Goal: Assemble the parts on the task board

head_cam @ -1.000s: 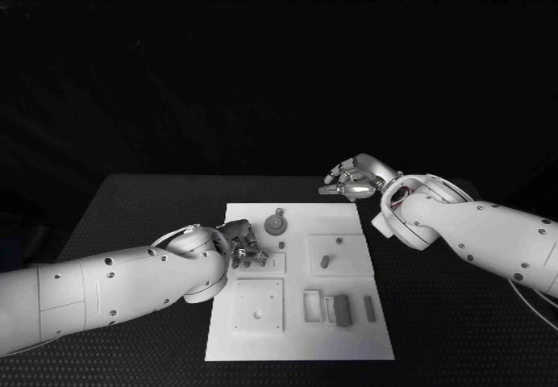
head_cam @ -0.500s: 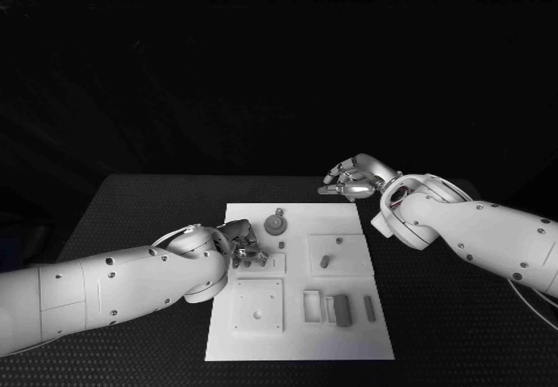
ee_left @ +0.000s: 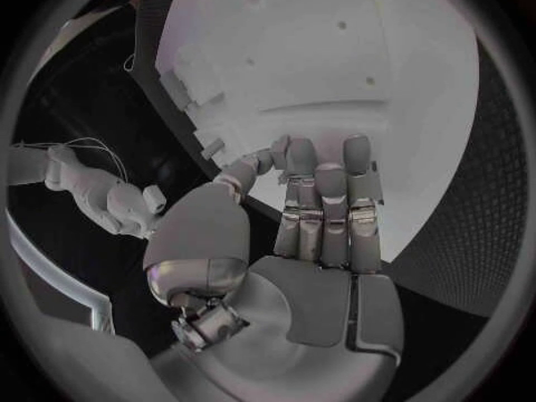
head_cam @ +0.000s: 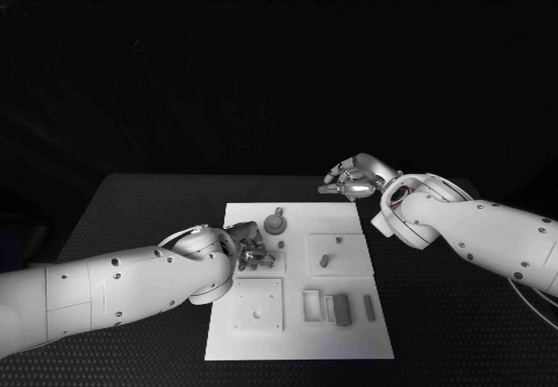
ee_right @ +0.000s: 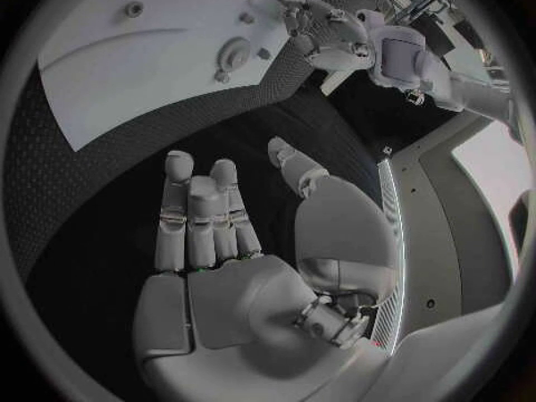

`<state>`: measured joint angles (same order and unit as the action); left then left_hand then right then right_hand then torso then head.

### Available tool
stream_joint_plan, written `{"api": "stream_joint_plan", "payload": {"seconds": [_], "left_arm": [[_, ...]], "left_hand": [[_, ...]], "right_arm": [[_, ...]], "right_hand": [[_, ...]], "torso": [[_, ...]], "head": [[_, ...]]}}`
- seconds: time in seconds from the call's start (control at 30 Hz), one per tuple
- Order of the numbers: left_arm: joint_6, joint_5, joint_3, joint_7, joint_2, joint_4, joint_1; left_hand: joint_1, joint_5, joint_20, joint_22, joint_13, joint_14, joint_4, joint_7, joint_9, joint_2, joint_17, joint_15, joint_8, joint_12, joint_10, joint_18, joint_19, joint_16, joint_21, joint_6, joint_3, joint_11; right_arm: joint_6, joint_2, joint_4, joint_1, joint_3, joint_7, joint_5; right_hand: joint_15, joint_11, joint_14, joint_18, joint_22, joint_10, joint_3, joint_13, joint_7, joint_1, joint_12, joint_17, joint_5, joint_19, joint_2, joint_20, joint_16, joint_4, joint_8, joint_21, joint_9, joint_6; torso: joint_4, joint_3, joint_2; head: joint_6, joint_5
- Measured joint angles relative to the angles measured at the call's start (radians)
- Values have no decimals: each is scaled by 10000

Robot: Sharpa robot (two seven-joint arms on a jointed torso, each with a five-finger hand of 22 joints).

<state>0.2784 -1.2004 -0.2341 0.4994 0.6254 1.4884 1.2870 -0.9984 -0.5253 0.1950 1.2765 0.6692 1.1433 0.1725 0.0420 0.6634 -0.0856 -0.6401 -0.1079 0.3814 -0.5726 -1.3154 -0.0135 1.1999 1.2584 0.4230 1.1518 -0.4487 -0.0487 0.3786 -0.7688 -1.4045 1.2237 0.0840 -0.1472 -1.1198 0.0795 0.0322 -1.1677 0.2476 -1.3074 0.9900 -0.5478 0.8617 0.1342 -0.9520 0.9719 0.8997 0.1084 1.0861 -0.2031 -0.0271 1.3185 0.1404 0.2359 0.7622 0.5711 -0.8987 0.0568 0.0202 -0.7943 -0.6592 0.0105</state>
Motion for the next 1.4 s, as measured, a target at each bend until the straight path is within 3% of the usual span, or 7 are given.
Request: {"api": "stream_joint_plan", "payload": {"seconds": [0.43, 0.7, 1.4], "left_arm": [[-128, -393, 2, -93, -12, 0, -7], [-113, -539, 2, -90, 28, 16, -17], [80, -434, 3, 1, 331, -102, -23]], "left_hand": [[14, 112, 36, 36, -1, 54, -69, -31, 56, -172, 110, -54, 11, -34, -14, 0, 69, 110, 0, 33, -69, -14], [12, 113, 138, 65, -3, 53, -69, -39, 22, -169, 177, -125, 5, -81, 21, 0, 176, 226, 0, 33, -69, -53], [-31, -6, 136, 190, 54, 85, -68, -30, 83, -210, 338, -158, 107, -235, -32, 0, 248, 499, 0, 109, -68, -106]], "right_arm": [[-6, -8, -4, 0, 0, 10, 27], [-14, -9, 6, 0, 0, 15, 45], [-21, -2, 27, 0, 0, 22, 60]], "right_hand": [[-1, 0, -1, -1, 0, 0, 0, -5, 18, 0, 0, -8, 0, 0, 0, 0, 0, 1, 0, 0, -1, -27], [-3, 0, -2, -2, 0, 0, -1, -10, 26, 0, -1, -8, 0, -29, 0, -29, 0, 1, 0, 0, -1, -18], [-18, 0, -18, -2, 0, 0, 27, -18, 35, -1, -1, -8, 0, -71, -1, 0, 0, -27, 0, 0, -1, -5]], "torso": [[-1, 2, -2], [-3, 14, 1], [7, 22, 8]], "head": [[11, 8], [28, 16], [23, 12]]}}
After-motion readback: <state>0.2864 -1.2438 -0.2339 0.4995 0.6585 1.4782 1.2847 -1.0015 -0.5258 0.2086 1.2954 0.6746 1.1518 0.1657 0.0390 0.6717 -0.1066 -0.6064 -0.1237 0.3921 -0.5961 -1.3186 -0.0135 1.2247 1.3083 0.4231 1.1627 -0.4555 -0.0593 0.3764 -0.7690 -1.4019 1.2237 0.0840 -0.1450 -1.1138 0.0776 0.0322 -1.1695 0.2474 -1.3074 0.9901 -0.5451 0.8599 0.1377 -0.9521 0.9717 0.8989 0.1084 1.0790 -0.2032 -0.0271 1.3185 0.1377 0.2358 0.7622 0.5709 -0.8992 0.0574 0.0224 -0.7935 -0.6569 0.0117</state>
